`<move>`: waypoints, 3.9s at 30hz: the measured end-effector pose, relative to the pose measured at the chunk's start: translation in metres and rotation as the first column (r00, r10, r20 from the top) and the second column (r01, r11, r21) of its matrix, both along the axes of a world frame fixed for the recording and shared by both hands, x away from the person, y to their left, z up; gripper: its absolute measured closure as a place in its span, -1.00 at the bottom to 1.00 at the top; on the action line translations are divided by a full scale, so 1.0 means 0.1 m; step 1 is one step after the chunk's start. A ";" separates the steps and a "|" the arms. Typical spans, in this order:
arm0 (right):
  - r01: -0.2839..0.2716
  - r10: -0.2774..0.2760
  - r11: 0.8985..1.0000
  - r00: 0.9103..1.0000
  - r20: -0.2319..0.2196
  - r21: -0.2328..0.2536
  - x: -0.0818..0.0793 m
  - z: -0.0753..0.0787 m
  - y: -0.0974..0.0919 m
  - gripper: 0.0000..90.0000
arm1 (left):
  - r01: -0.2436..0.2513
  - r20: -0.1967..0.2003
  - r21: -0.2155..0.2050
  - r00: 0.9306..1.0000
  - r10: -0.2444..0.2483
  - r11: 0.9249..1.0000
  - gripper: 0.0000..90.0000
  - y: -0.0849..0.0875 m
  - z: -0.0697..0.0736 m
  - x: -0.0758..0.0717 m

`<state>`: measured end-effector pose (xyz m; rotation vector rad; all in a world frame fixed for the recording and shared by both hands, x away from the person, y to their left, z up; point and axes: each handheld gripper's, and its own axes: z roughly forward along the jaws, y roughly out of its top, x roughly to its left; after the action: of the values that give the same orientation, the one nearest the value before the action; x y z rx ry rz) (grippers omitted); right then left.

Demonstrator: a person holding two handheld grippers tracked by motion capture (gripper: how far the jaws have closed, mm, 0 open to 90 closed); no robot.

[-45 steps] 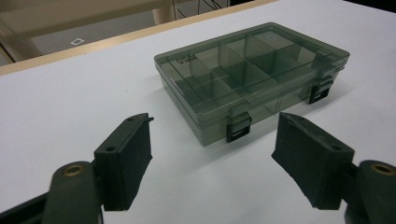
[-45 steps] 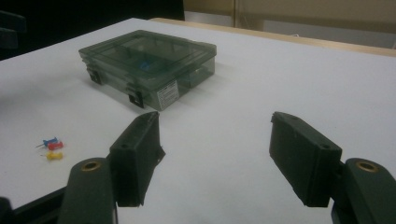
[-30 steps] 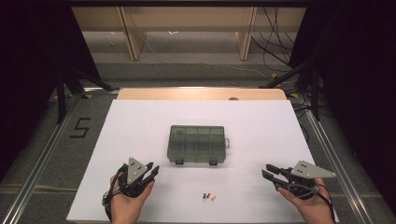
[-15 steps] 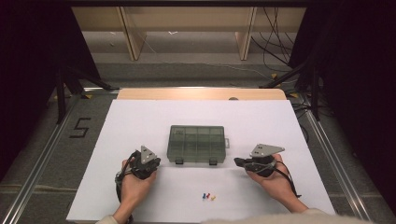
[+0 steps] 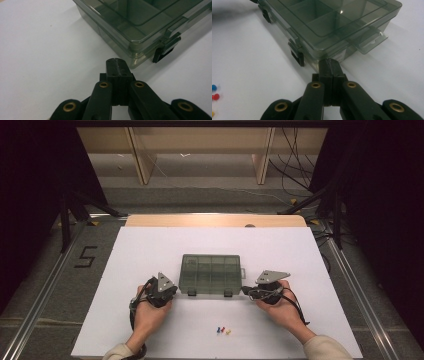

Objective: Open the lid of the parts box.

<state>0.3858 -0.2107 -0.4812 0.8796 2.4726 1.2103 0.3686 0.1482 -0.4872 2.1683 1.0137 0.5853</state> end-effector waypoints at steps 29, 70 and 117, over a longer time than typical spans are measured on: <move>0.132 -0.111 0.990 0.944 0.312 -0.047 0.05 0.44 0.16 0.34 | -0.064 0.191 -0.124 0.978 0.087 0.990 0.77 -0.12 0.46 0.19; 0.232 -0.239 0.971 0.907 0.347 0.062 0.63 0.77 0.26 0.85 | -0.053 0.288 -0.144 0.953 0.093 0.988 0.80 -0.19 0.77 0.86; 0.305 -0.329 0.944 0.908 0.261 0.126 0.97 0.78 0.27 0.85 | -0.091 0.226 -0.202 0.965 0.137 0.975 0.85 -0.20 0.77 1.21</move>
<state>0.4826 -0.1834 -0.4031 1.0089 1.9793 1.2301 0.4900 0.1282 -0.4101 1.8321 1.0232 0.7520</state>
